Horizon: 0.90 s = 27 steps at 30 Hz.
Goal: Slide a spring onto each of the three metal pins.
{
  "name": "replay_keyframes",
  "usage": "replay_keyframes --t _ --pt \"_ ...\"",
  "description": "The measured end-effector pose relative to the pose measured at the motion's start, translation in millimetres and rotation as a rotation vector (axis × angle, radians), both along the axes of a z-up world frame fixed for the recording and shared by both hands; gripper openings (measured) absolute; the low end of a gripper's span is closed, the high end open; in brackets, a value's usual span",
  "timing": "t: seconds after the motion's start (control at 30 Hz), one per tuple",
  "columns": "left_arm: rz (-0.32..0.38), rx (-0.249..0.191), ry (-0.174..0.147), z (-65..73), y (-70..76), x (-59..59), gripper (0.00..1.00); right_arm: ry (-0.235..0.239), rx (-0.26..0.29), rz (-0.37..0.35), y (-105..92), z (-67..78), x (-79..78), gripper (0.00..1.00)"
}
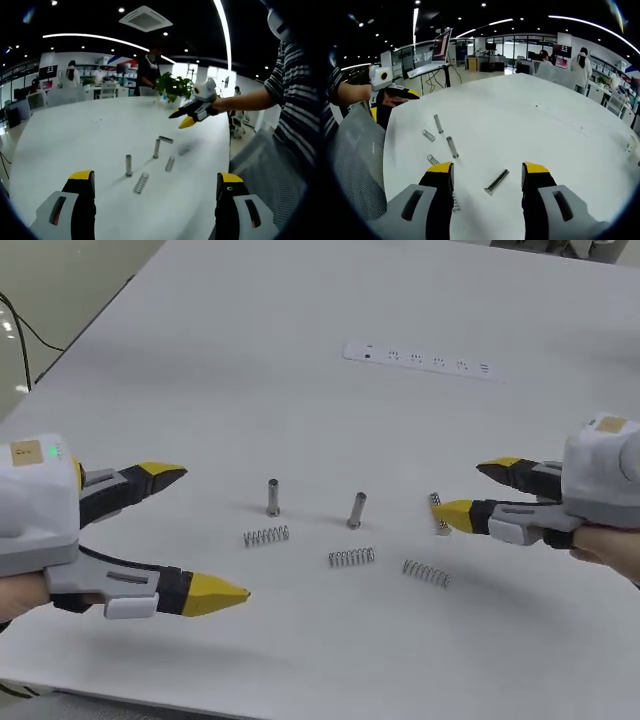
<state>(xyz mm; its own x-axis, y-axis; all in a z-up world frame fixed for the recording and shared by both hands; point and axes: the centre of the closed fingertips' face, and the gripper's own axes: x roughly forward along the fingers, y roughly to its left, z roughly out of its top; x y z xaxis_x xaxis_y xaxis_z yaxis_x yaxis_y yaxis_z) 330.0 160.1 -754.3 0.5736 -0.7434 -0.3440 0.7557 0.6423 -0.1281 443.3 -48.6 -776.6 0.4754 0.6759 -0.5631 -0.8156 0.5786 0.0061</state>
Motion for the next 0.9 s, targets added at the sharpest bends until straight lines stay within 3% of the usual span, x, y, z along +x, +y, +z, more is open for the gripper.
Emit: replay_keyframes --t 0.33,0.47,0.73,0.9 --pt "-0.002 0.000 0.008 -2.7 0.2 0.5 0.99 0.105 -0.059 -0.035 3.3 -20.0 14.3 0.46" --pt "-0.002 0.005 0.011 -3.7 0.7 0.3 0.99 0.165 -0.043 -0.062 4.3 -27.1 17.0 0.34" --pt "-0.002 0.007 0.012 -3.4 1.3 0.5 0.99 0.260 -0.052 -0.133 -0.5 -43.4 23.5 0.26" --pt "-0.005 0.005 0.012 -3.6 0.6 1.0 0.99 0.288 -0.062 -0.151 0.8 -51.1 25.0 0.22"
